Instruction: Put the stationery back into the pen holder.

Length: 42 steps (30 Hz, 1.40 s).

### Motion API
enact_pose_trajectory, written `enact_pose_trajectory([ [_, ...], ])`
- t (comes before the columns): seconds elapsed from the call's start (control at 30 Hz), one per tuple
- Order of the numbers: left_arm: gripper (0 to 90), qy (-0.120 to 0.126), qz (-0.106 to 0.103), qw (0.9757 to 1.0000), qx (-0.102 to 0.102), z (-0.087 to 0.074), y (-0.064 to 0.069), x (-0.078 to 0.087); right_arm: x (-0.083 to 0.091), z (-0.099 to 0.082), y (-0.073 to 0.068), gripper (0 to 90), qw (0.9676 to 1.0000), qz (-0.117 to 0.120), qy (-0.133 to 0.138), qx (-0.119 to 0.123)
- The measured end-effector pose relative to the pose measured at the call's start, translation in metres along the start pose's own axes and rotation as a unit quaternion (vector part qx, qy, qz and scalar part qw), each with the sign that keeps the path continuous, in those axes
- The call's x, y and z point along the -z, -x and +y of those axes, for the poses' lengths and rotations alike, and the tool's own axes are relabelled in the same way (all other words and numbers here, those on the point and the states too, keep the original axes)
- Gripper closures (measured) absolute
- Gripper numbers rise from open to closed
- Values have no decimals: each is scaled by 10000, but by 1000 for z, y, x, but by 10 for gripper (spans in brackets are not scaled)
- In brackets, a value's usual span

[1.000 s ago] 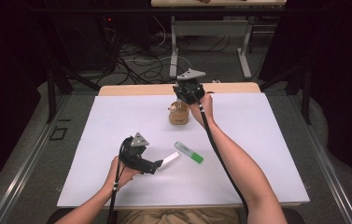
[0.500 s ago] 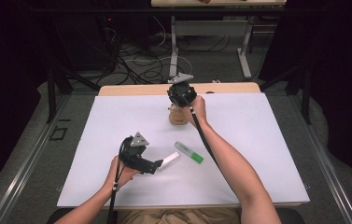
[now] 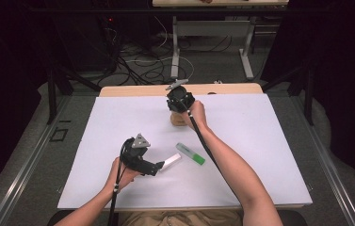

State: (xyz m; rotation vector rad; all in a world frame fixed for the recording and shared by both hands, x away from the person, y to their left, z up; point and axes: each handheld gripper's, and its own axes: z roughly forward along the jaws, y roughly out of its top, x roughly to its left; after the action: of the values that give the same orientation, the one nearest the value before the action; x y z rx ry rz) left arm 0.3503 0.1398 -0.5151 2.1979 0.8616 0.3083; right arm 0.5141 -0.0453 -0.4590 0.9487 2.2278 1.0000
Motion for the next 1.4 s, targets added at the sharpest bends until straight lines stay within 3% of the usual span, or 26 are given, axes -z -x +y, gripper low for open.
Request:
enact_pose_trajectory([
  [0.2,3,-10,14,10000,0,0,-1,0,17,-3,-2,525,9996,273,64,94],
  [0.27,3,-7,25,10000,-7,0,0,1,25,-8,-3,450,9990,425,-53,88],
  [0.47,4,-4,40,10000,12,0,0,1,49,-30,0,285,9963,860,-21,19],
  [0.63,4,-49,37,10000,15,0,-2,0,67,-54,7,169,9937,1105,39,-187],
  [0.77,4,-32,38,10000,13,-1,0,0,78,-73,13,143,9909,1272,117,-423],
  [1.1,4,-41,30,10000,11,0,0,0,98,-109,16,1,9875,1527,-19,-397],
  [1.2,4,-7,38,10000,2,0,0,1,103,-119,17,0,9865,1590,-6,-401],
  [1.3,4,-16,47,10000,7,0,0,2,108,-128,20,0,9857,1632,184,-374],
  [1.4,4,-6,30,10000,44,-1,0,1,113,-134,22,0,9858,1635,117,-369],
])
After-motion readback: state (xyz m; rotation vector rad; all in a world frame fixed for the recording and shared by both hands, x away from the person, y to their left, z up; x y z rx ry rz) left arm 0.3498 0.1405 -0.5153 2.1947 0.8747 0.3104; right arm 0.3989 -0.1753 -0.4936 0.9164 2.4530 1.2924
